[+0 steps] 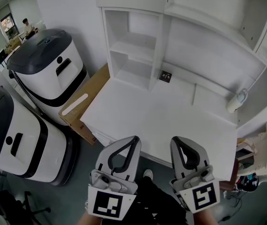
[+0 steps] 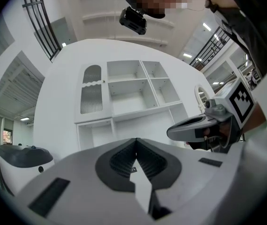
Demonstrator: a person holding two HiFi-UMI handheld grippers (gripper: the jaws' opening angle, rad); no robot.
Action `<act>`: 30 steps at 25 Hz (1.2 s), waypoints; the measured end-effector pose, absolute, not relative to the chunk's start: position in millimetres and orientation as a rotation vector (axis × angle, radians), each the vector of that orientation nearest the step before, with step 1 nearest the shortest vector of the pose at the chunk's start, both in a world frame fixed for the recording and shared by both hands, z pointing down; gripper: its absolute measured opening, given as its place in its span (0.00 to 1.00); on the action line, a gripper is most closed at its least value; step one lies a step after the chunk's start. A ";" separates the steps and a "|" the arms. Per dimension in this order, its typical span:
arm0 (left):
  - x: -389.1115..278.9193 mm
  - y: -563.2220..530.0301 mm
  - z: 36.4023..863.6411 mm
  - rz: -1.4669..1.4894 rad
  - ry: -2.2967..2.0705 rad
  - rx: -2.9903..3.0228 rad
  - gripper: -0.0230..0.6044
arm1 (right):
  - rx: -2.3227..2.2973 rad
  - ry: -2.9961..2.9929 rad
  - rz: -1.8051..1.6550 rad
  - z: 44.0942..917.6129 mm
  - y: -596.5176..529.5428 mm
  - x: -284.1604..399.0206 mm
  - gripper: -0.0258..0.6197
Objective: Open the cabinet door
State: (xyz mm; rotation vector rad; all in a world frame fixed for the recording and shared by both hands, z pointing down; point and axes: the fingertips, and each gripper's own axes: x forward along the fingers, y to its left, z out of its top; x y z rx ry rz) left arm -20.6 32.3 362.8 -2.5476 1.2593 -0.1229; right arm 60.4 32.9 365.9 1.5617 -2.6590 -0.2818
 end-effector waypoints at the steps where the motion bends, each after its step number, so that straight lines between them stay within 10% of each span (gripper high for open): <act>1: -19.4 26.2 362.9 -0.124 1.270 -2.544 0.03 | 1.553 -2.667 -0.281 366.0 26.6 61.5 0.04; 30: 37.9 -98.2 357.9 -0.186 1.466 -2.485 0.03 | 1.359 -2.782 -0.240 363.7 -107.3 119.3 0.04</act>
